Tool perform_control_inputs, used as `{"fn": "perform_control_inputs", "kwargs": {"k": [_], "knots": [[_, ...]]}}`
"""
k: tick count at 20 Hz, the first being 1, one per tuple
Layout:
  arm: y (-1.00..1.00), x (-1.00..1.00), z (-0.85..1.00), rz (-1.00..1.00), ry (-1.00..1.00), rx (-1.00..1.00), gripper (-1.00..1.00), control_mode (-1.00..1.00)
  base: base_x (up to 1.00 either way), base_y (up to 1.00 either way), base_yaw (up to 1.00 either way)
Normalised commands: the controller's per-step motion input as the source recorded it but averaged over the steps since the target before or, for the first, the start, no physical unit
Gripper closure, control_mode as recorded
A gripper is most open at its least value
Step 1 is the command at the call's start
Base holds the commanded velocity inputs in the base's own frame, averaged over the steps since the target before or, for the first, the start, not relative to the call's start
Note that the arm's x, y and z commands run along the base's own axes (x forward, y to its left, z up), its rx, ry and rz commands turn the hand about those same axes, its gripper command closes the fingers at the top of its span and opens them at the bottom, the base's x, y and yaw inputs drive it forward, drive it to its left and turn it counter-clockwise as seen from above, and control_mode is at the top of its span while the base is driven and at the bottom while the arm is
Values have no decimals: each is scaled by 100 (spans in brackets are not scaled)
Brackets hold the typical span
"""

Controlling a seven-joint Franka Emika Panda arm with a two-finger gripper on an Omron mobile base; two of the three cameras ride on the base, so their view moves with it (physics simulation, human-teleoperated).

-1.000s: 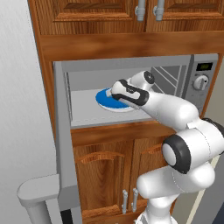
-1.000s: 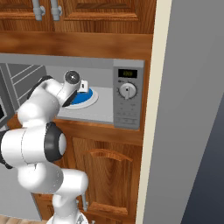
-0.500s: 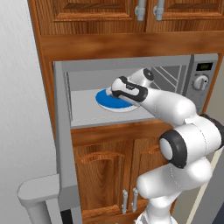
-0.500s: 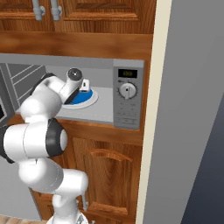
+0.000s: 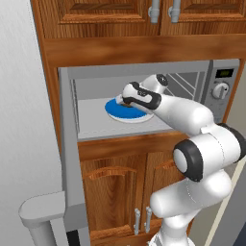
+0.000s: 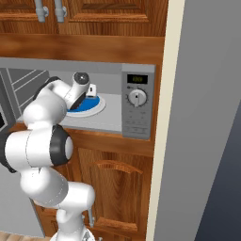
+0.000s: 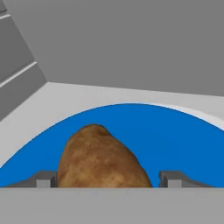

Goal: Retrieve the reheated potato from the microwave, then place the potato, cheese, and condiment on the cutting board.

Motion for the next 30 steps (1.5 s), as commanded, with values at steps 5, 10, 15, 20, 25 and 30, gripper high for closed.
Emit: {"fn": "perform_control_inputs", "kwargs": {"k": [5, 10, 15, 20, 25, 30], "knots": [[11, -8, -22, 2, 0, 0, 100, -100, 0, 0, 0], [5, -15, -23, 1, -3, 0, 100, -100, 0, 0, 0], [7, -18, -20, 1, -4, 0, 100, -100, 0, 0, 0], [4, -22, -8, 1, -5, 0, 100, -100, 0, 0, 0], [0, -38, 2, 0, -3, 0, 100, -100, 0, 0, 0], [-1, -50, 19, 0, 0, 0, 100, -100, 0, 0, 0]]}}
